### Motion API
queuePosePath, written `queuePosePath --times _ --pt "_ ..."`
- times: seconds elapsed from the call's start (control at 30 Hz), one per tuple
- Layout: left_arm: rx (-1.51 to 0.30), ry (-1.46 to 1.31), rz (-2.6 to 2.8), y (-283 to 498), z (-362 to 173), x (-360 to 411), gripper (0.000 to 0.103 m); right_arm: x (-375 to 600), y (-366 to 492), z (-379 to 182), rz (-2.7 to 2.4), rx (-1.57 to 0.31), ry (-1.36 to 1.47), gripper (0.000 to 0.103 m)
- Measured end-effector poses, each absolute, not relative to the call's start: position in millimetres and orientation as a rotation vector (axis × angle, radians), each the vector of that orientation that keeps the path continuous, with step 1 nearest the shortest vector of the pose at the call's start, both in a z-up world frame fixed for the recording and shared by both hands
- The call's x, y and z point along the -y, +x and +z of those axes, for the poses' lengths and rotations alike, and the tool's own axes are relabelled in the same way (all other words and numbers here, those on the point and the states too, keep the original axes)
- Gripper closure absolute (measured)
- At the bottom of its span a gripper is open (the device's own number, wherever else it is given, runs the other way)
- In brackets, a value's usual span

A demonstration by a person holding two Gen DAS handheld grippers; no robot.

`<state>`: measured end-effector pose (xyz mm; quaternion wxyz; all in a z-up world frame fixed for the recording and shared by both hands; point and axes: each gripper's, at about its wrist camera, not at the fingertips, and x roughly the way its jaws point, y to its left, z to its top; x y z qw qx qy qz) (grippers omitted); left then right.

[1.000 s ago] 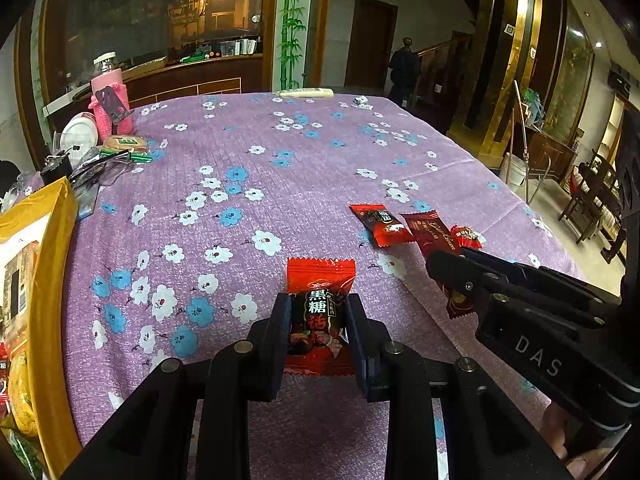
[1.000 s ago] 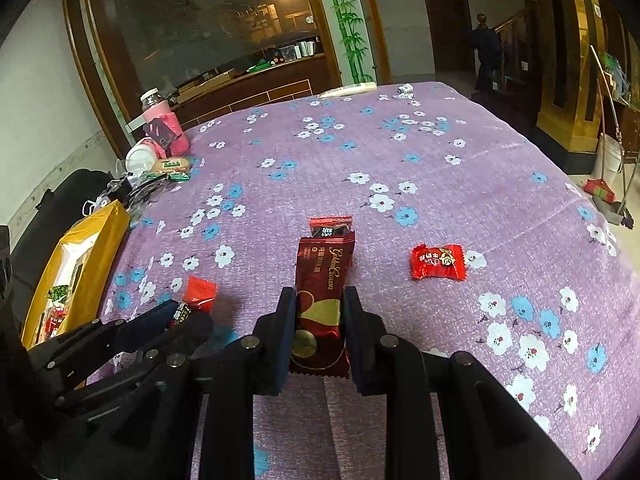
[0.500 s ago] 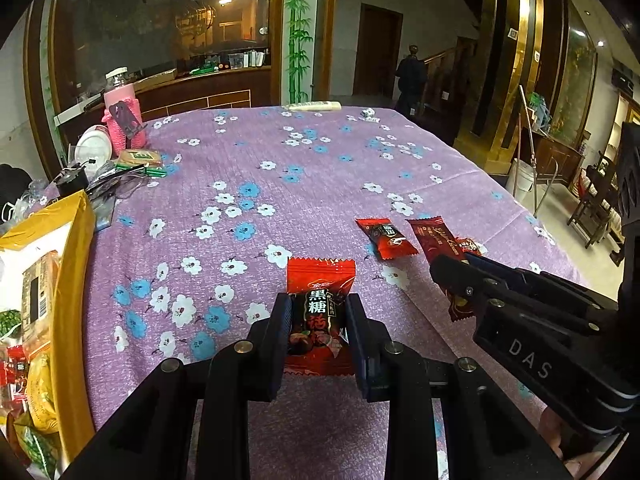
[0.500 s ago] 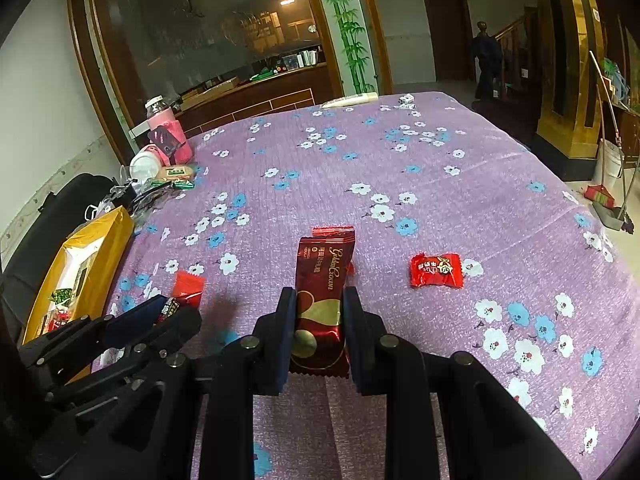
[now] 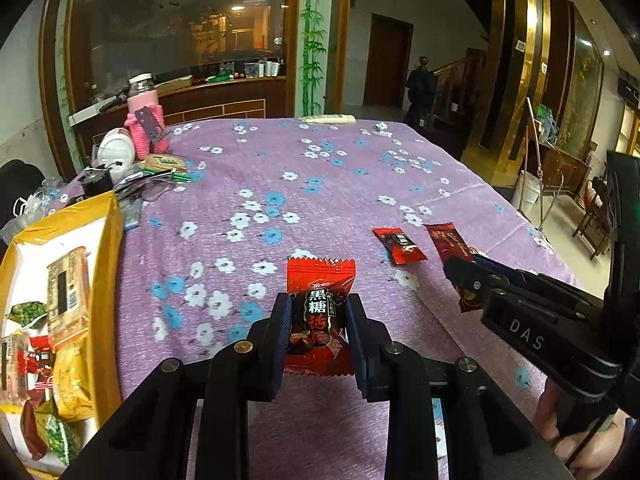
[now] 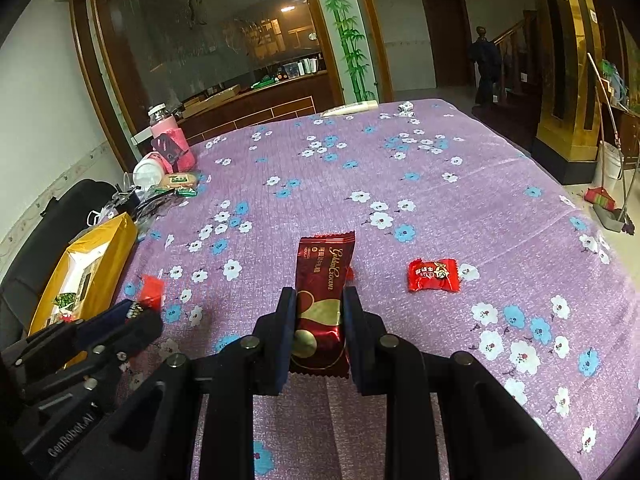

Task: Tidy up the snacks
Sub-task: 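Lift both held snacks and carry them toward the white tray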

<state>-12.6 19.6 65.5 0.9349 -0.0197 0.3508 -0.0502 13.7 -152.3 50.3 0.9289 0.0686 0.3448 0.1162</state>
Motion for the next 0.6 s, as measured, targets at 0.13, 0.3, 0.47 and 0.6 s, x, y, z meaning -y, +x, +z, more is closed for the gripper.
queuePosePath --times 0.13,0.3,0.47,0.6 --pt "-0.709 -0.057 -0.083 -17 69 -32 0.075 151 11 52 0.248 -0.697 0.136 0.081" --pt "-0.694 -0.081 -0.063 -22 74 -48 0.075 149 8 55 0.267 -0.682 0.132 0.081" --pt "-0.671 -0.113 -0.034 -31 81 -68 0.075 145 6 56 0.279 -0.668 0.119 0.081" --pt "-0.651 -0.141 -0.004 -38 85 -89 0.075 143 5 56 0.291 -0.672 0.129 0.081"
